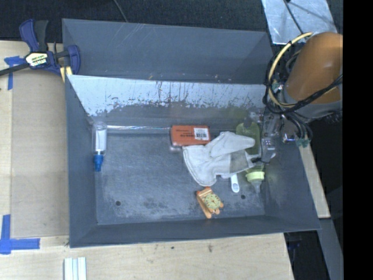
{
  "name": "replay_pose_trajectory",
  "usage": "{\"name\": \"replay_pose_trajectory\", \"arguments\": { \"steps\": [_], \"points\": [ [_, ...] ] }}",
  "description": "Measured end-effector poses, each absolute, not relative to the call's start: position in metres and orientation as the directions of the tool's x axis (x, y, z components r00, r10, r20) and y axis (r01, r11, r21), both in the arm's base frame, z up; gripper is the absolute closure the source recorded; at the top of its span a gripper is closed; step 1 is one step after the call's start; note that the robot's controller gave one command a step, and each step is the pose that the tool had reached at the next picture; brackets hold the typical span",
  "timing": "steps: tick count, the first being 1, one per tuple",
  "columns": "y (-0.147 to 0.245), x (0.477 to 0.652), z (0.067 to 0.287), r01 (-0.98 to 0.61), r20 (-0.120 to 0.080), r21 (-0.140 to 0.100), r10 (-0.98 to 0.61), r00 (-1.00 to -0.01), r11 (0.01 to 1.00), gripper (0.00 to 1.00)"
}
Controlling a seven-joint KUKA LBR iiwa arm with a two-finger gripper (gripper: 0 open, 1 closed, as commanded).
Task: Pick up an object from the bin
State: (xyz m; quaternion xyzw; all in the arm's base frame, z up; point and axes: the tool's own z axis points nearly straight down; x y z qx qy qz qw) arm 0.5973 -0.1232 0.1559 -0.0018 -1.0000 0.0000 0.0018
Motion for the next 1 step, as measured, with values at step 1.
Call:
{"name": "replay_pose_trajectory", "arguments": {
  "steps": [1],
  "points": [
    [-0.1228, 0.5986, 0.1609, 0.001, -0.003, -0.001, 0.001, -1.000, 1.000, 0.00]
  ]
}}
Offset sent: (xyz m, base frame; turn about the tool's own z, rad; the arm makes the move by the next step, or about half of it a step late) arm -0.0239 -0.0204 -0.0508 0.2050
